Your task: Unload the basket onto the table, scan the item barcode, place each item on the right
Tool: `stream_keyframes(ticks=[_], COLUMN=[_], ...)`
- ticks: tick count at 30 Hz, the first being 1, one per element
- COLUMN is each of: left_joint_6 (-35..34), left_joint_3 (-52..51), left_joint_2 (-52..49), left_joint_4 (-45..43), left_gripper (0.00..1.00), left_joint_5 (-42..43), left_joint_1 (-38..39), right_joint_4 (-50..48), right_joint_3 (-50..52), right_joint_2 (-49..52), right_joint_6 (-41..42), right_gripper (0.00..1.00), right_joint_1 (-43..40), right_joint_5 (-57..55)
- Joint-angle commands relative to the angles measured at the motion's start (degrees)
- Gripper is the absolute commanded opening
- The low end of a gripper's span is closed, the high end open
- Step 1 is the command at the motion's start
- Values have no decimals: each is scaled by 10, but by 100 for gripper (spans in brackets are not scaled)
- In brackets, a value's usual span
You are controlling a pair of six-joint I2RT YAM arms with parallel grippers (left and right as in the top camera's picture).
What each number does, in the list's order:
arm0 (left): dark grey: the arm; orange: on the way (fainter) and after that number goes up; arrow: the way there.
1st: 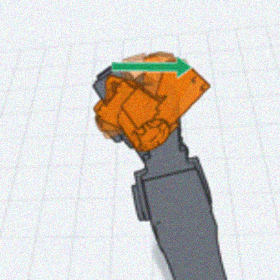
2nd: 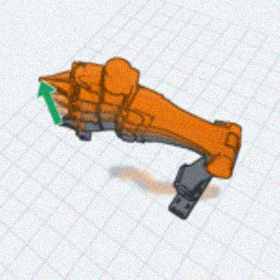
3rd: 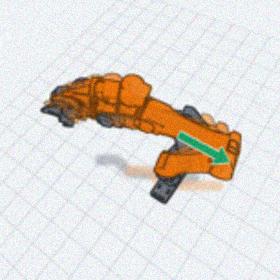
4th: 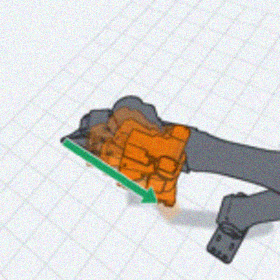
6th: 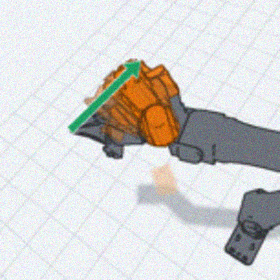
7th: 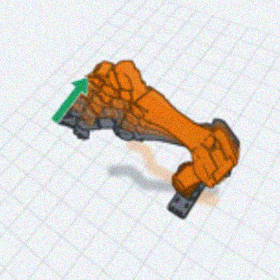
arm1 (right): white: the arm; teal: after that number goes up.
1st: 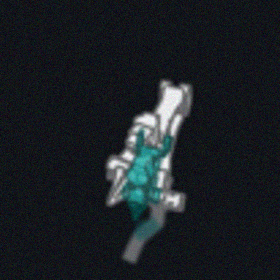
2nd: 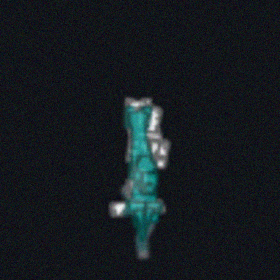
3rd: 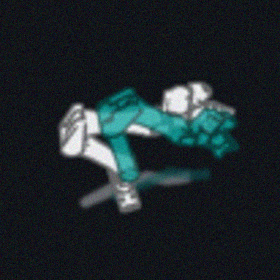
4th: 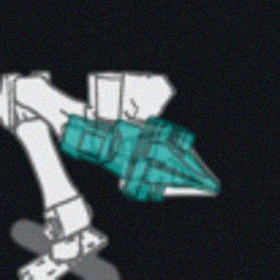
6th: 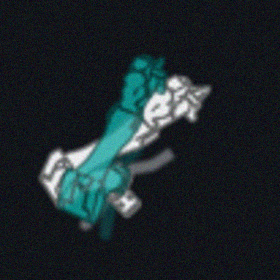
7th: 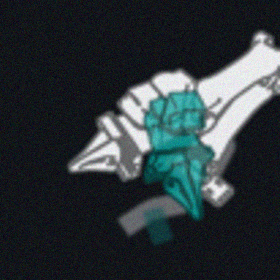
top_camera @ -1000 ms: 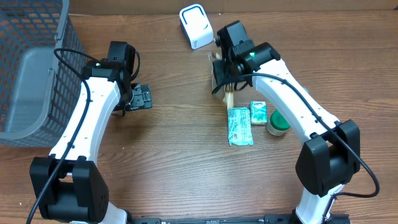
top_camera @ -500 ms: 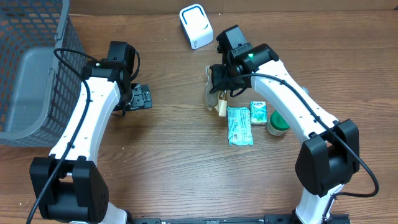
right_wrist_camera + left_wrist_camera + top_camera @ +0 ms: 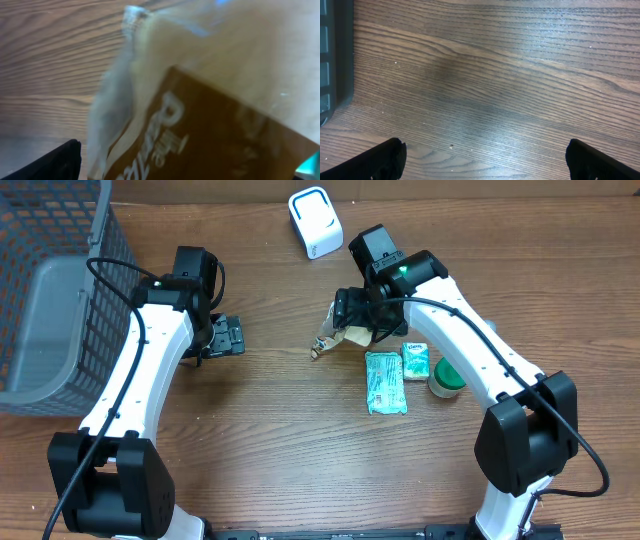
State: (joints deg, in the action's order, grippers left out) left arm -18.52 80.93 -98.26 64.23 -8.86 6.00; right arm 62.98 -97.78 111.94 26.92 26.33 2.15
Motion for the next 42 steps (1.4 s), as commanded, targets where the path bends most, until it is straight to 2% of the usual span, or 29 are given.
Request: stream_keyframes(ticks=[1,3,4,10,42], left_joint_6=[-8,-8,-8,-8,-8], left_joint_3=[1,1,1,1,1], left_joint_2=[-1,-1,-1,-1,-1], left_joint_4=[-2,-2,-2,-2,-2], left_gripper=[100,100,100,100,100], left_joint_5=[-5,-5,-5,-5,-5], left_joint_1=[0,0,0,0,0], right_joint_4=[5,7,6,8,5], right_joint_3=[1,1,1,-2,-2], right_joint_2=[-5,-5,-5,-8,-8], right_joint_6=[5,5,5,5,5], right_gripper=[89,93,100,100,100], right_joint_1=[2,2,2,2,2], right_joint_5=[-65,-87,-95,-165,-150])
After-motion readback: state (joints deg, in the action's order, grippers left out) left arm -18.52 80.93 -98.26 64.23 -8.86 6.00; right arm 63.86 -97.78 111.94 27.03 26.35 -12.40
